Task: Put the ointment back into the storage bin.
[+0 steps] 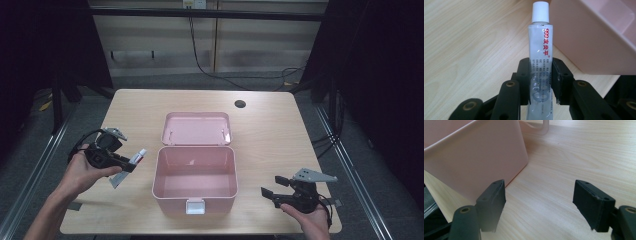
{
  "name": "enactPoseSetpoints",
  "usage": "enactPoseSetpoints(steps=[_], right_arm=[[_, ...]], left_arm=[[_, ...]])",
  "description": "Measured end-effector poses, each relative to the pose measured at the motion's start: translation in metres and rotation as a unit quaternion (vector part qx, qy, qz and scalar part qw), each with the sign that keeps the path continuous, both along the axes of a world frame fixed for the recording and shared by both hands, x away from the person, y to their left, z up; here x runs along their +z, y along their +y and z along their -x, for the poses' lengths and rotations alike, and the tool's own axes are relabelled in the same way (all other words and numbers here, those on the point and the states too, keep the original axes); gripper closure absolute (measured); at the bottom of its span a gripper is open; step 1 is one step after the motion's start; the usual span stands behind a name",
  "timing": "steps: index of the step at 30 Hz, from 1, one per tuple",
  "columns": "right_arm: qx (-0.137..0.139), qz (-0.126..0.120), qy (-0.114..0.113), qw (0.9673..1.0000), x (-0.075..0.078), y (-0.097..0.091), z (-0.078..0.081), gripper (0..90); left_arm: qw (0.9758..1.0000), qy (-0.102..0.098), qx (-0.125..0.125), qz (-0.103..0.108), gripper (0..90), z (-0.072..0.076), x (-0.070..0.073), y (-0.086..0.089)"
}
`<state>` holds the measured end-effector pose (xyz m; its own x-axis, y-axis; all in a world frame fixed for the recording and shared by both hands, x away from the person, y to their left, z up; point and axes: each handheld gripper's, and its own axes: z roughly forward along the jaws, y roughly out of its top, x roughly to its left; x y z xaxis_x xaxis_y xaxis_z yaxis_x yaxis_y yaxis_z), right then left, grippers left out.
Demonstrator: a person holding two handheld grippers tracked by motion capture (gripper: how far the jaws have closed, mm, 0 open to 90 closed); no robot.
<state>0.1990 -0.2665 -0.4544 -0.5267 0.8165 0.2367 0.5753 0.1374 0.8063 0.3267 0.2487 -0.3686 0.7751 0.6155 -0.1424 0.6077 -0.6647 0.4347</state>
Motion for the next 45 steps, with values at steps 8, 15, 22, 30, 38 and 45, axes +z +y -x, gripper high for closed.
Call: enactPoseSetpoints(steps=[8,15,22,30,38,45], right_arm=[[0.0,-0.001,0.001,1.0,0.0,0.0,0.0,26.0],[0.0,-0.001,0.001,1.0,0.0,0.0,0.0,26.0],[0.001,-0.001,0.002,1.0,0.0,0.0,-0.001,26.0],[-0.002,-0.004,0.003,1.0,0.0,0.0,0.0,25.8],[-0.001,-0.004,0.003,1.0,0.0,0.0,0.0,25.8],[0.002,-0.002,0.004,1.0,0.0,0.001,-0.001,25.8]], left_arm=[[0.9996,-0.014,-0.016,0.016,70.4,0.006,0.021,-0.001],[0.9987,-0.028,-0.039,0.014,70.3,0.011,0.038,-0.005],[0.9976,-0.034,-0.047,0.039,70.3,0.014,0.054,-0.012],[0.9961,-0.042,-0.066,0.04,70.3,0.014,0.068,-0.031],[0.9932,-0.045,-0.105,0.021,70.3,0.016,0.078,-0.056],[0.9912,-0.03,-0.129,0.012,70.3,0.013,0.075,-0.085]])
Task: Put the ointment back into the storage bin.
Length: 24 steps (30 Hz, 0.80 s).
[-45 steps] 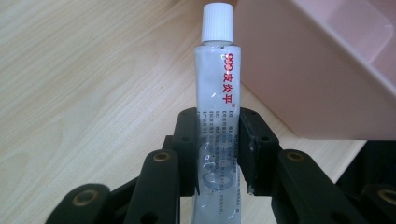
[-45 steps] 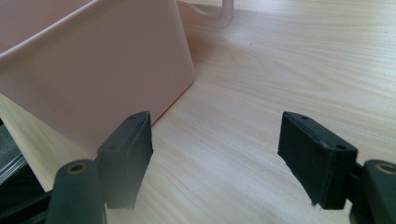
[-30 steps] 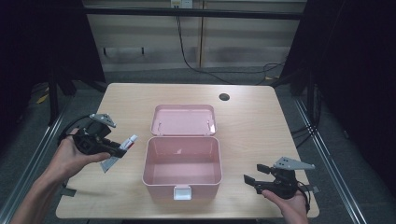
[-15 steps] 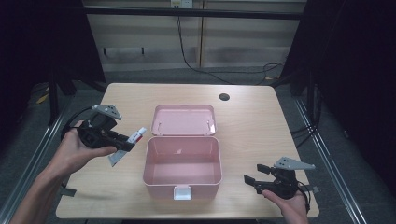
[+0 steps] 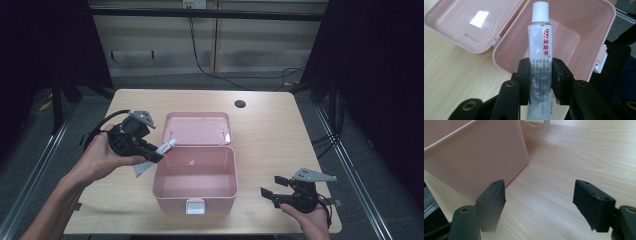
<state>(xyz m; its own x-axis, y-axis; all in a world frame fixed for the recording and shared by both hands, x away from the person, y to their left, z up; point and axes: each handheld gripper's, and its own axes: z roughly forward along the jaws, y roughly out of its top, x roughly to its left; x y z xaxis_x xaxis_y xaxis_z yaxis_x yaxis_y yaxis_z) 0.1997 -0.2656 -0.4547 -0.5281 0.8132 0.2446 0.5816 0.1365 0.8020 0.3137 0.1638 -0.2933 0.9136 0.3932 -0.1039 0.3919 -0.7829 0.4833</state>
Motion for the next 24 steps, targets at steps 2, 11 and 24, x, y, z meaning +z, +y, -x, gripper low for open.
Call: enactPoseSetpoints(steps=[2,11,24], right_arm=[[0.0,0.0,0.001,1.0,0.0,0.0,0.0,25.7],[0.001,0.001,-0.002,1.0,0.0,-0.001,0.0,25.7],[0.003,0.003,-0.003,1.0,0.0,-0.001,0.0,25.3]], left_arm=[[0.9999,0.007,-0.007,0.004,70.2,0.001,0.0,-0.008],[0.9994,-0.002,-0.035,0.0,70.2,0.004,0.008,-0.038],[0.9982,0.012,-0.058,-0.007,70.3,0.0,-0.007,-0.062]])
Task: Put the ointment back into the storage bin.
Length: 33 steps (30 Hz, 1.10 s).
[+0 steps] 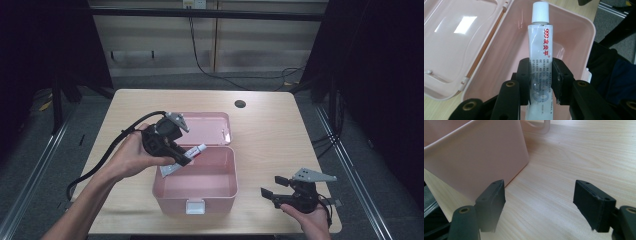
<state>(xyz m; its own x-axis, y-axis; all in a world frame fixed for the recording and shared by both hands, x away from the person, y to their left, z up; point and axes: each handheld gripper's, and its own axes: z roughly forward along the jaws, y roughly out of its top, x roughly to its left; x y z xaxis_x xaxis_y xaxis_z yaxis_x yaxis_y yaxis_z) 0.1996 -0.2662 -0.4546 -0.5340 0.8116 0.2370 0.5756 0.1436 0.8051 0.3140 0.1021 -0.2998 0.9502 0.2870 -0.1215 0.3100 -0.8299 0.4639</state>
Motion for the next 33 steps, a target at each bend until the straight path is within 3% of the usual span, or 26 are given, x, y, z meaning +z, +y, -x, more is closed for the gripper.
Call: enactPoseSetpoints(steps=[6,10,16,21,23,24,30,33], right_arm=[[0.001,0.0,0.001,1.0,0.0,0.0,0.0,25.1],[-0.001,0.0,0.003,1.0,0.0,0.0,0.0,25.0],[-0.001,-0.001,0.003,1.0,0.0,0.0,0.0,25.0],[0.0,0.0,0.003,1.0,-0.001,0.0,-0.001,24.9],[0.0,0.0,0.003,1.0,-0.001,0.0,-0.001,24.9],[0.0,0.0,0.003,1.0,-0.001,0.0,-0.001,24.9],[0.001,0.0,0.004,1.0,0.0,0.0,0.0,24.9],[0.0,-0.001,0.003,1.0,0.0,0.0,-0.001,24.9]], left_arm=[[0.9997,0.012,-0.019,-0.012,70.3,-0.001,-0.01,-0.009],[0.9994,0.003,-0.026,-0.021,70.2,-0.002,-0.015,-0.014],[0.9989,0.012,-0.034,-0.029,70.2,0.001,-0.024,-0.024],[0.9986,-0.002,-0.046,-0.024,70.2,0.008,-0.024,-0.035],[0.9975,-0.006,-0.058,-0.04,70.3,0.012,-0.024,-0.041],[0.9975,-0.009,-0.059,-0.037,70.3,0.013,-0.025,-0.043],[0.9968,0.012,-0.062,-0.049,70.2,0.011,-0.039,-0.049],[0.9961,0.012,-0.062,-0.062,70.2,0.009,-0.047,-0.052]])
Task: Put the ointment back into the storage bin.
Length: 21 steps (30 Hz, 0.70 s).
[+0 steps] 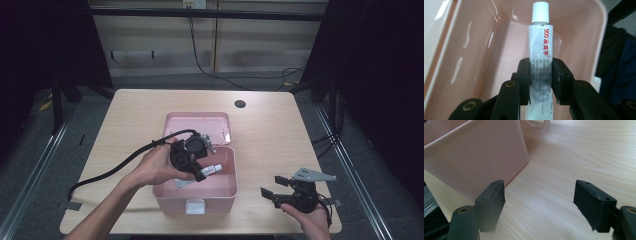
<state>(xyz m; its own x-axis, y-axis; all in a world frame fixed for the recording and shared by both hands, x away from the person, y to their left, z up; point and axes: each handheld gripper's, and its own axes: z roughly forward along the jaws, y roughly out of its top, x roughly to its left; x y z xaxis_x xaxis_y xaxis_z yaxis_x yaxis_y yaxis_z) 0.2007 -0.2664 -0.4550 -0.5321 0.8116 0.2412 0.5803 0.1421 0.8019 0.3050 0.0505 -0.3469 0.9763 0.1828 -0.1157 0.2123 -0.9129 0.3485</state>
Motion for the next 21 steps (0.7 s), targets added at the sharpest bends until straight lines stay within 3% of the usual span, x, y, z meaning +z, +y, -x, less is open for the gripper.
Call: enactPoseSetpoints(steps=[17,21], right_arm=[[-0.001,0.002,0.0,1.0,0.0,0.0,0.001,24.9],[-0.001,0.003,-0.003,1.0,0.0,0.0,0.001,25.0]], left_arm=[[0.9984,0.026,-0.031,-0.04,70.2,0.006,-0.026,-0.015],[0.9985,0.031,-0.028,-0.036,70.3,0.006,-0.031,-0.016]])
